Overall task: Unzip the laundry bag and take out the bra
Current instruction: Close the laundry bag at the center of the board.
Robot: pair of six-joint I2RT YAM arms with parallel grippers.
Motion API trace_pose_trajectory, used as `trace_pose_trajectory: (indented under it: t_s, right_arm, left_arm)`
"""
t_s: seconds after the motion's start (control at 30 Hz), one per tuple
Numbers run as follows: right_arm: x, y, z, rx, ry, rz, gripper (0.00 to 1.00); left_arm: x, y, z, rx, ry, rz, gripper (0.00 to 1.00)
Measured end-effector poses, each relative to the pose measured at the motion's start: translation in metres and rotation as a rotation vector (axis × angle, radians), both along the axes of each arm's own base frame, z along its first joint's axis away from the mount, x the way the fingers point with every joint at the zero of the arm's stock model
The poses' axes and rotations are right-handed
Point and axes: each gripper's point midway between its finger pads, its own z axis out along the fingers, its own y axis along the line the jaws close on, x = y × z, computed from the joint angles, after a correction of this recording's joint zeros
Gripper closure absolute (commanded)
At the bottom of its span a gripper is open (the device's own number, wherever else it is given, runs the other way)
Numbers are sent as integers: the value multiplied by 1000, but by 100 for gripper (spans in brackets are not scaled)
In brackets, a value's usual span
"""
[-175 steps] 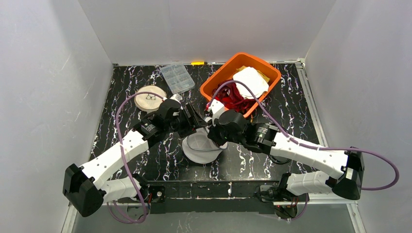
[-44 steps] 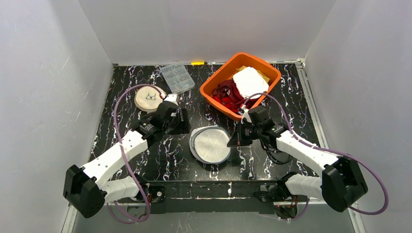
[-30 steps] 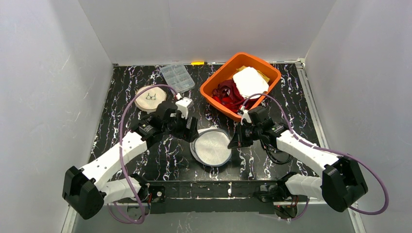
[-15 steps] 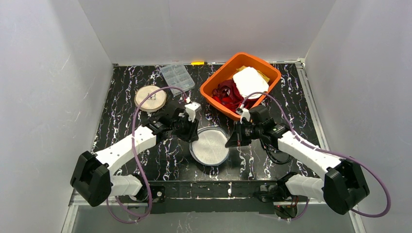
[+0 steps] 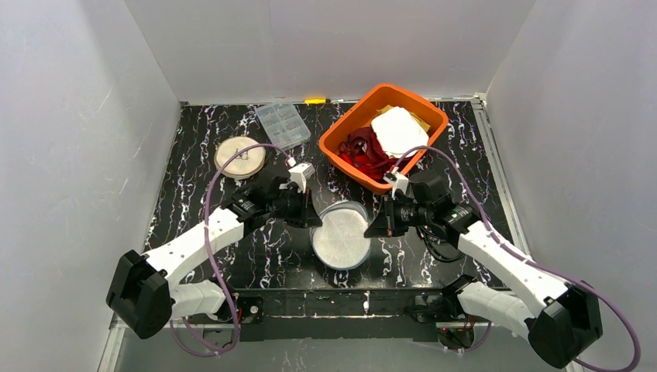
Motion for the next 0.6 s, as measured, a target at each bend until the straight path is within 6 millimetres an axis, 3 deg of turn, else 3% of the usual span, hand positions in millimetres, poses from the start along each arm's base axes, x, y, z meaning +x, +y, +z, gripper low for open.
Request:
trace_pose_trajectory:
  t_s: [0.2,0.4,0.6]
  right_arm:
    - [-16,-10,16,18,-8,-1,99]
    - [-21,-13,22,35,-23,-11,99]
    - [-20,-11,-1,68,6,-60,99]
  left_arm:
    - [-31,-5,0,-131,173,42,100]
    - [-55,-5,-15,-178,291,64,65]
    - [-59,-1,-31,-153,330,90,49]
